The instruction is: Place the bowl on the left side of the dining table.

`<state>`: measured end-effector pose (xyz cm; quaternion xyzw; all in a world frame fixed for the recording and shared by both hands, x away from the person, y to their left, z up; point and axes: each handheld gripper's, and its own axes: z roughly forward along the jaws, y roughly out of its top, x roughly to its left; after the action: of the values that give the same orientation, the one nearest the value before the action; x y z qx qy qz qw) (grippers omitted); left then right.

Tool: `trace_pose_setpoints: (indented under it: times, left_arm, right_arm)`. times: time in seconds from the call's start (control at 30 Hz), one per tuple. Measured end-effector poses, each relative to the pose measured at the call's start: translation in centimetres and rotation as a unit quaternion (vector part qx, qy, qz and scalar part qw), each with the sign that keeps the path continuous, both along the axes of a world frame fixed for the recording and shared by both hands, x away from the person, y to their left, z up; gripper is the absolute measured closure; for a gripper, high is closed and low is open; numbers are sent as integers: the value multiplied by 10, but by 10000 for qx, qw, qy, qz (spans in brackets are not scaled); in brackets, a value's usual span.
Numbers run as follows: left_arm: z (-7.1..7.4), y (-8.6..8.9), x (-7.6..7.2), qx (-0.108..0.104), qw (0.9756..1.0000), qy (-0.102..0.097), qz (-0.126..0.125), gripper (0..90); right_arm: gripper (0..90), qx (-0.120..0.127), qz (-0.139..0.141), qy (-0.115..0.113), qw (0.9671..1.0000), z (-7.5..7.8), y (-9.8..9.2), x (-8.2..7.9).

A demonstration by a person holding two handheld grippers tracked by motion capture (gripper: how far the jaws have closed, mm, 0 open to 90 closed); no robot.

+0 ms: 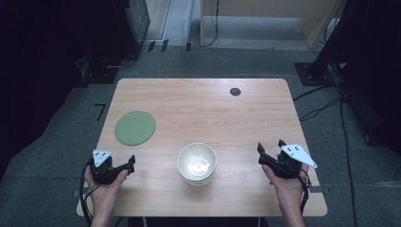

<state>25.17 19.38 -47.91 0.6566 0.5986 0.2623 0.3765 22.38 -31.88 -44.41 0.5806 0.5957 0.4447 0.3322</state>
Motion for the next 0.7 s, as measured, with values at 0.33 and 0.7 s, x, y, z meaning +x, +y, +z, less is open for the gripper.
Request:
trace_pose_setpoints:
  times: [0.33, 0.7]
  left_arm:
    - [19, -22, 7, -97, 9994, -123, -293, 65]
    - [47, -50, 24, -154, 9978, -414, -504, 65]
  right_arm:
    - [380, 403, 405, -205, 9982, 25, 18, 8]
    - [542, 918, 1158, 109, 9890, 36, 40, 19]
